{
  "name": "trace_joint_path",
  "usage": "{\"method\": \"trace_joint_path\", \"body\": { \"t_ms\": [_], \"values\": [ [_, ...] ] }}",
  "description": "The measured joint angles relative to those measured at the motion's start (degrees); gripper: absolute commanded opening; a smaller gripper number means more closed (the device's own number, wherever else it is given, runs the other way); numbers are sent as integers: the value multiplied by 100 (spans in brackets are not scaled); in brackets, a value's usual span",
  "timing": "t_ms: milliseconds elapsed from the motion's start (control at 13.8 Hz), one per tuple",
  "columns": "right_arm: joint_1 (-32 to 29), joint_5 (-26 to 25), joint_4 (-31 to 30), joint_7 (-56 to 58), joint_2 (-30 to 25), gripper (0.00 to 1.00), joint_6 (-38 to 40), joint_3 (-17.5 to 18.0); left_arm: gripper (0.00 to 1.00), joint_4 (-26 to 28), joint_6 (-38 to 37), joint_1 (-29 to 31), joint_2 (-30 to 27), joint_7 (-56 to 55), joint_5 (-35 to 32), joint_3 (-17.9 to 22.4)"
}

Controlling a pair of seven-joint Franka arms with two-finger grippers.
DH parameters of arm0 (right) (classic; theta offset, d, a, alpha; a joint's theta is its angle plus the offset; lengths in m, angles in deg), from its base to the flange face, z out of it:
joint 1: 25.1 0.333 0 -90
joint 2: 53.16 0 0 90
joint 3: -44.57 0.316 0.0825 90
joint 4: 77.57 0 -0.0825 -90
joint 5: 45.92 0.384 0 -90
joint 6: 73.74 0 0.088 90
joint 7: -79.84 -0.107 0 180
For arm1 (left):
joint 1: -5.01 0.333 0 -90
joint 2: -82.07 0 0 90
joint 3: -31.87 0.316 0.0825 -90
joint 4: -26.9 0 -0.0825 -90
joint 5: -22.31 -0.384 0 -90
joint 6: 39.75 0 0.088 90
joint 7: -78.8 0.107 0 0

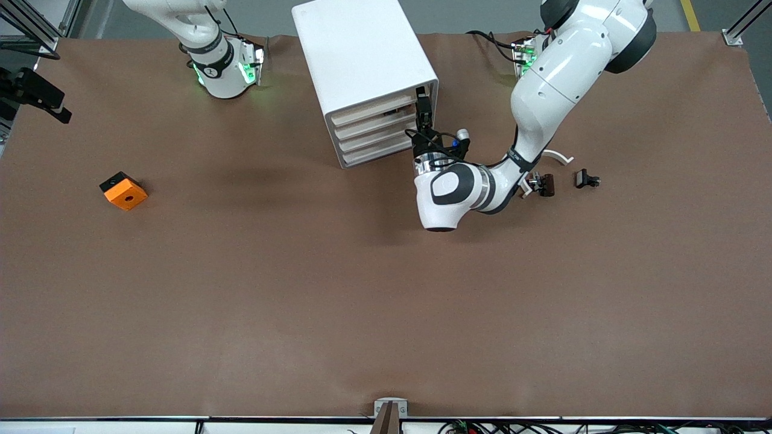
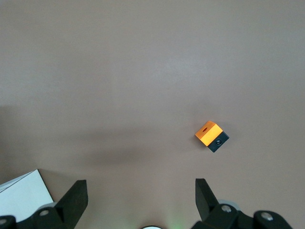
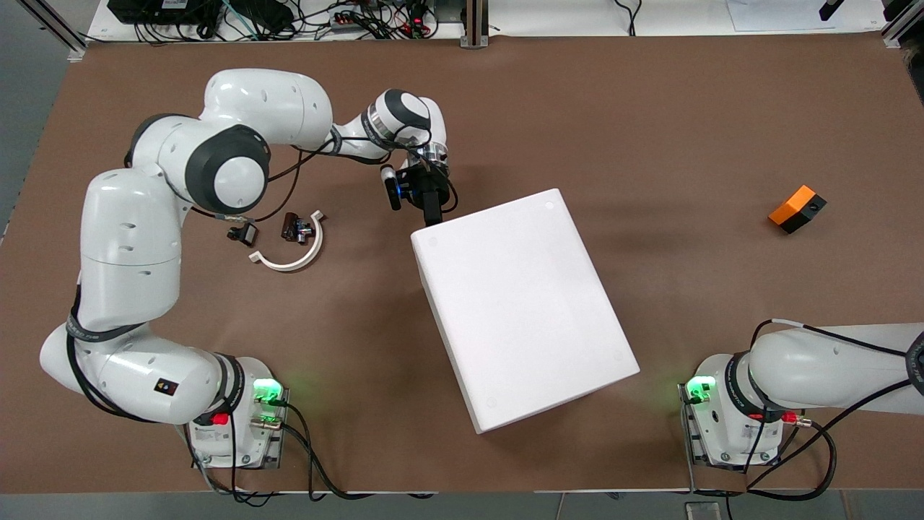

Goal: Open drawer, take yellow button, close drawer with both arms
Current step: 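Pull the drawer open with the left gripper while the right gripper approaches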

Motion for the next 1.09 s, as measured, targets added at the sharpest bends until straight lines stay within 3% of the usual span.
{"method": "trace_joint_path", "body": {
  "t_ms": [217,506,724,1085],
  "values": [
    [-1,0,75,0,128,100,-41,-5,18,30,-20,-3,0,0,0,0],
    [0,4,75,0,684,100,-73,-2,11,49,-63,-19,-5,-1,13,-3],
    [0,1,286,0,1285,100,-198,-2,10,36,-44,-23,-13,-1,12,-3],
    [-10,-4,374,1,1388,100,-174,-30,10,32,-33,-21,-17,-1,11,-3]
  ]
}}
